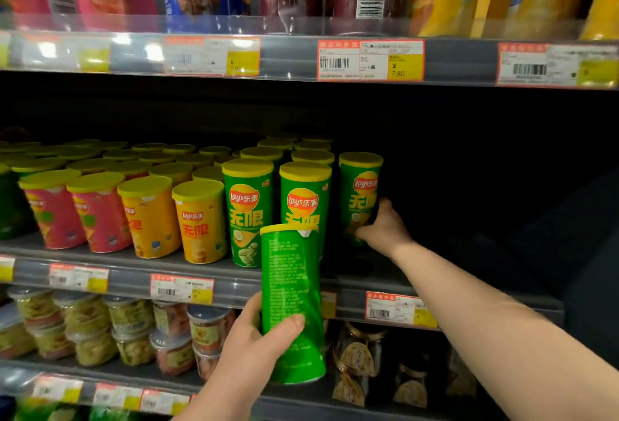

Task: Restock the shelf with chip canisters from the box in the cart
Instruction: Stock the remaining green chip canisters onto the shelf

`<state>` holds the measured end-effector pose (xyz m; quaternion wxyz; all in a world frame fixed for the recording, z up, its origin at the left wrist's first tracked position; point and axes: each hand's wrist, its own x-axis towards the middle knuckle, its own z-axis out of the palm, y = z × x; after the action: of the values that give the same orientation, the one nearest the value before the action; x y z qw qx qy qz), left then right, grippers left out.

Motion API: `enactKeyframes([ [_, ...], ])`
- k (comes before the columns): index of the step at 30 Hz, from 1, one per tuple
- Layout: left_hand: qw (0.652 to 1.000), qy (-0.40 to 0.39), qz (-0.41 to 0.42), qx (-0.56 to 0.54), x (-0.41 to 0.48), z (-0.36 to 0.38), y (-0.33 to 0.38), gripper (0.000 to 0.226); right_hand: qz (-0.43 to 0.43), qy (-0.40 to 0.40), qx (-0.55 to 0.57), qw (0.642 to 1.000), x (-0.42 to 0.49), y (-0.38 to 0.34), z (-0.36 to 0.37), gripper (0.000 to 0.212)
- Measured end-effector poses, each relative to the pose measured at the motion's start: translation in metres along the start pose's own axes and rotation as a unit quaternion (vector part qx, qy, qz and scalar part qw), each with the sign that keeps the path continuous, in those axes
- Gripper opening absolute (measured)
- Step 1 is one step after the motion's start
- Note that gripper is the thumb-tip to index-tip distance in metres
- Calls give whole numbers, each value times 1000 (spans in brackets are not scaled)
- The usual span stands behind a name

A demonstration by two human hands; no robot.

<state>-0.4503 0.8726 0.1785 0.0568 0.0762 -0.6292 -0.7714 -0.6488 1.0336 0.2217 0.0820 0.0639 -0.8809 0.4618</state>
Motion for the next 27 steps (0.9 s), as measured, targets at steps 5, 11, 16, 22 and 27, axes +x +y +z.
enactKeyframes([
  [5,999,-38,0,-8,-1,4,5,69,16,7,-14,1000,-6,2,-4,85],
  [11,995,-96,14,-20,2,25,8,56,-32,-19,111,993,-48,-8,-34,21],
  [16,986,-156,31,-41,13,51,15,49,-37,-334,286,897,-97,-13,-64,63],
  [22,980,-139,120,77,29,60,19,46,-58,-233,300,923,-101,-12,-74,69],
  [27,799,43,362,479,50,20,10,54,-54,-63,267,960,-77,-20,-63,53],
])
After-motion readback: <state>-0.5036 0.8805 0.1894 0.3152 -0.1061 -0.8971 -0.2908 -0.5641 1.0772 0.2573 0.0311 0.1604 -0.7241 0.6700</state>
